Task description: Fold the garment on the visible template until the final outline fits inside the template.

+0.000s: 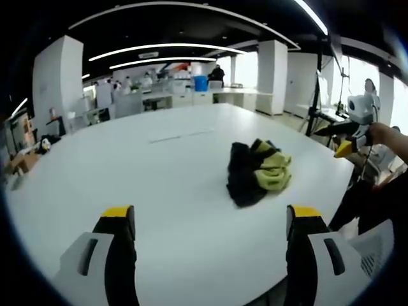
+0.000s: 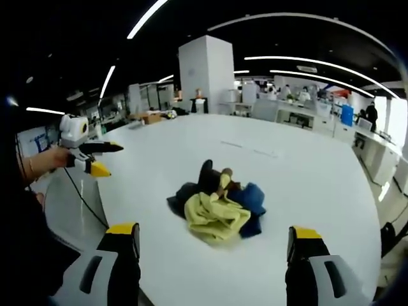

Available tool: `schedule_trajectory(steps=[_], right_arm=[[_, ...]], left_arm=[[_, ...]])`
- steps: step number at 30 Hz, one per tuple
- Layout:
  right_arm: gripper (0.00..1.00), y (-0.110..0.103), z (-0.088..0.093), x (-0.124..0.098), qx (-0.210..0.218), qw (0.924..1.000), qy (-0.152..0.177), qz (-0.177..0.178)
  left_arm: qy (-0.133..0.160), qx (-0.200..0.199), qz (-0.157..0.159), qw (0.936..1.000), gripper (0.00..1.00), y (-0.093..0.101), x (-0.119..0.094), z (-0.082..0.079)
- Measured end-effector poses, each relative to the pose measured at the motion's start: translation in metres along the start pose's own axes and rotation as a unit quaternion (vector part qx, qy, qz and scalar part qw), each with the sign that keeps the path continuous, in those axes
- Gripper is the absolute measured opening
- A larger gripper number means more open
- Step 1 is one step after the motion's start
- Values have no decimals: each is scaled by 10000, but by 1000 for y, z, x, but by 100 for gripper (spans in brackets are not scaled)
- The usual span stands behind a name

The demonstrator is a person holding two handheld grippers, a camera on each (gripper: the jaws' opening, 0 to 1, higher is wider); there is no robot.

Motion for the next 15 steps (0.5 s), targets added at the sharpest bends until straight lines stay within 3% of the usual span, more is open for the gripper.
schedule_trajectory(steps=[3,15], right_arm=[[86,2,-2,-2,-129,9998,37,153],[77,13,-11,8,-155,9997,170,111]], left_arm=[[4,150,59,9999,92,0,1,-3],[26,291,177,9994,80,-6,15,-12]])
Point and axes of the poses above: the point that each gripper's makers call its tool centre point, and the gripper's own axes: x roughly forward along the fingers, y roughly to its right, z roughly out of its underside, the point moved 8 cm from there along -x, roughly backward along the fingers, and after that the axes turned 14 degrees about -y, right-handed, at the moved point
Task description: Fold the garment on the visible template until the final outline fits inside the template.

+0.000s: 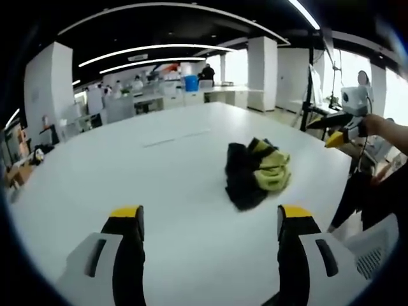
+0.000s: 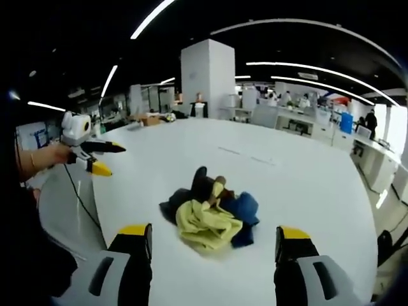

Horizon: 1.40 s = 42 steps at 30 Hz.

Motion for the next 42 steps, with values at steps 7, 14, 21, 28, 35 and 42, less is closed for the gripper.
schedule_trajectory(steps=[7,14,21,28,35,42], right_arm=[[63,7,-9,11,-156,9999,50,-31],[45,14,-15,25,-170,9997,-105,-118],[33,22,-19,37,-148,9994,-243,-184],[24,27,-20,51,-37,9991,-339,-268],[17,30,-23,68,-68,9984,-444,-329],[12,36,-26,84,-146,9979,-522,-353]], left_arm=[[82,23,159,9998,72,-3,10,-12],[-36,387,399,9984,66,1,26,-21],[-76,526,520,9972,60,-1,47,-32],[-174,807,727,9939,53,3,74,-43],[-314,924,924,9909,45,1,109,-51],[-354,1007,1120,9880,40,3,132,-60]])
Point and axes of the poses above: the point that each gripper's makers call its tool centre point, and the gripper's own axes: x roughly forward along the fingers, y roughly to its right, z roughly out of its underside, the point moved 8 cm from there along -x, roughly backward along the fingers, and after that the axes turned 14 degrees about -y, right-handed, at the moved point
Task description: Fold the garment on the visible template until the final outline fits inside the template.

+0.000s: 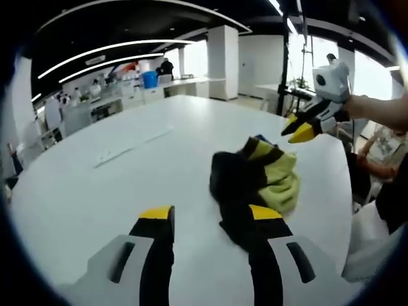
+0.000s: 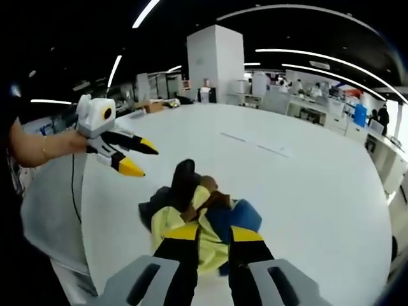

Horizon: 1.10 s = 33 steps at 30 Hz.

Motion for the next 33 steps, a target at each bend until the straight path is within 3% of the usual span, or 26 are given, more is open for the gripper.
schedule_trajectory(steps=[11,21,33], right_arm=[[5,5,-4,19,-112,9998,-138,-35],[4,3,0,24,-172,9993,-313,-53],[0,3,4,21,-225,9990,-379,54]], left_arm=[[-58,169,319,9993,33,-5,38,-14],[-40,330,621,9975,28,-1,63,-28],[-84,180,852,9962,3,7,74,-29]])
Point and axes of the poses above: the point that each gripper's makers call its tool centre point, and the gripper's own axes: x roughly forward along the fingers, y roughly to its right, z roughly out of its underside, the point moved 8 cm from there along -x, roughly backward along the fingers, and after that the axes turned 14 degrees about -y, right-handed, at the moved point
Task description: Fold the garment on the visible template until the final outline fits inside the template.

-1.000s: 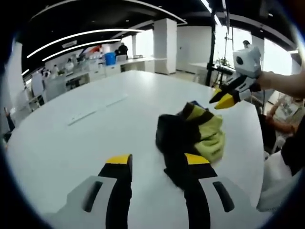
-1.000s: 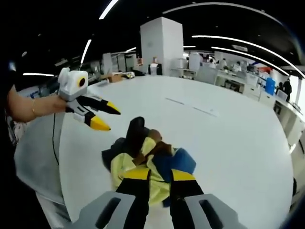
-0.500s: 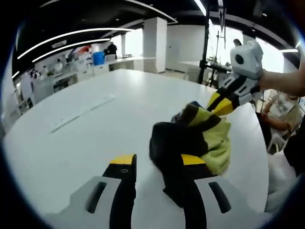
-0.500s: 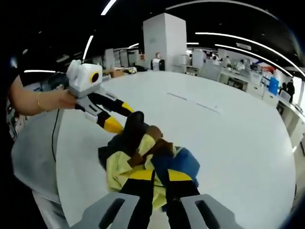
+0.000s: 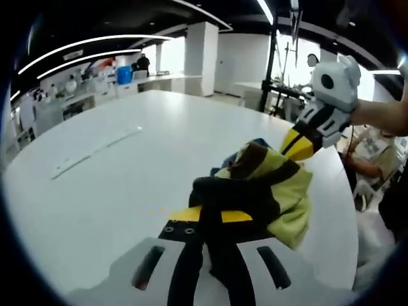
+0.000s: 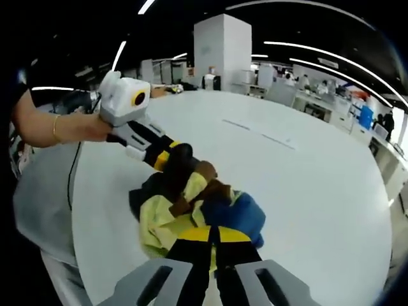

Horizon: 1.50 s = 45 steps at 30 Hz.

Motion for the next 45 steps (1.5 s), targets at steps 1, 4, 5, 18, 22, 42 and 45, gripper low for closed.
schedule_trajectory(steps=[1,4,5,18,22,42,45], right_arm=[[0,0,0,0,28,10000,1,-2],[0,-2,1,-1,84,10000,25,-35],[0,-2,1,-2,62,10000,29,-42],[0,-4,-20,-32,-311,9985,237,371],[0,5,-33,-44,84,9970,699,324],[0,63,-81,-68,33,9898,1148,839],[0,71,-86,-66,103,9885,1203,906]], left_arm=[[5,-35,-30,10000,3,0,0,1],[-9,-108,-137,9998,1,-1,-3,6],[31,-142,-168,9998,1,-1,-6,6],[264,-317,-543,9977,0,0,-49,9],[273,-407,-747,9960,0,-2,-60,11],[1279,-1732,-1448,9657,0,-16,-126,-5],[1515,-1986,-1616,9547,0,-24,-131,-9]])
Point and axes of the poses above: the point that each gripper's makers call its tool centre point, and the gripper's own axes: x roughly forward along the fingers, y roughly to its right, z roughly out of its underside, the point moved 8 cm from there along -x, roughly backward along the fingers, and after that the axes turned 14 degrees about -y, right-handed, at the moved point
